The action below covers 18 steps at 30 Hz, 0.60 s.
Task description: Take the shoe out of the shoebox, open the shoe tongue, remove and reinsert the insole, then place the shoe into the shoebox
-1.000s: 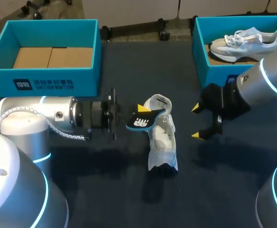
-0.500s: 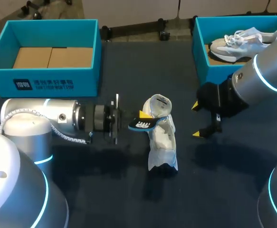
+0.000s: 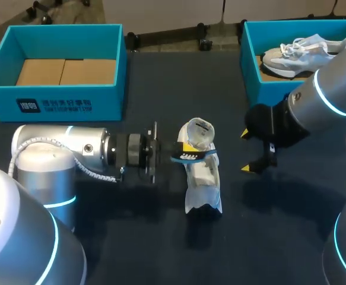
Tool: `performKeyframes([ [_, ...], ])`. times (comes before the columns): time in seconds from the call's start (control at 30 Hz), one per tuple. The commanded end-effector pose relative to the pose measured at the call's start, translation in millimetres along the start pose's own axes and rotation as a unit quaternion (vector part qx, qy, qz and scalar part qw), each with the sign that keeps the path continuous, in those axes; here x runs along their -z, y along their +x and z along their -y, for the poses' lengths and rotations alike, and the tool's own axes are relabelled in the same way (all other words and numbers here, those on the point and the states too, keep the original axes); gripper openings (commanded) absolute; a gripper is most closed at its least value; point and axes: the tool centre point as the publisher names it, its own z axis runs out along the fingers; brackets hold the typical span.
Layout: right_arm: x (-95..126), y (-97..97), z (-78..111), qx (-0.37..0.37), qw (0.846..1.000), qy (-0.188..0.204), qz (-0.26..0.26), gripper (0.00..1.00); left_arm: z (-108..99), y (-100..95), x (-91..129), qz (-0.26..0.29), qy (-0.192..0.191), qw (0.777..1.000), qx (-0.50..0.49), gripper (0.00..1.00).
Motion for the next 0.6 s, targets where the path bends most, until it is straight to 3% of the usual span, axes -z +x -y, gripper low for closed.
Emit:
performKeyframes([
  [0.03,-1,0.5,-0.3,0.000,1.000,0.001,0.001,1.00,1,7.8,-4,0.006,-0.005,1.000,0.000,0.00],
  [0.6,-12,12.0,-6.8,0.051,0.999,0.005,-0.010,1.00,-2,26.6,-6,-0.001,-0.014,1.000,0.015,0.00],
])
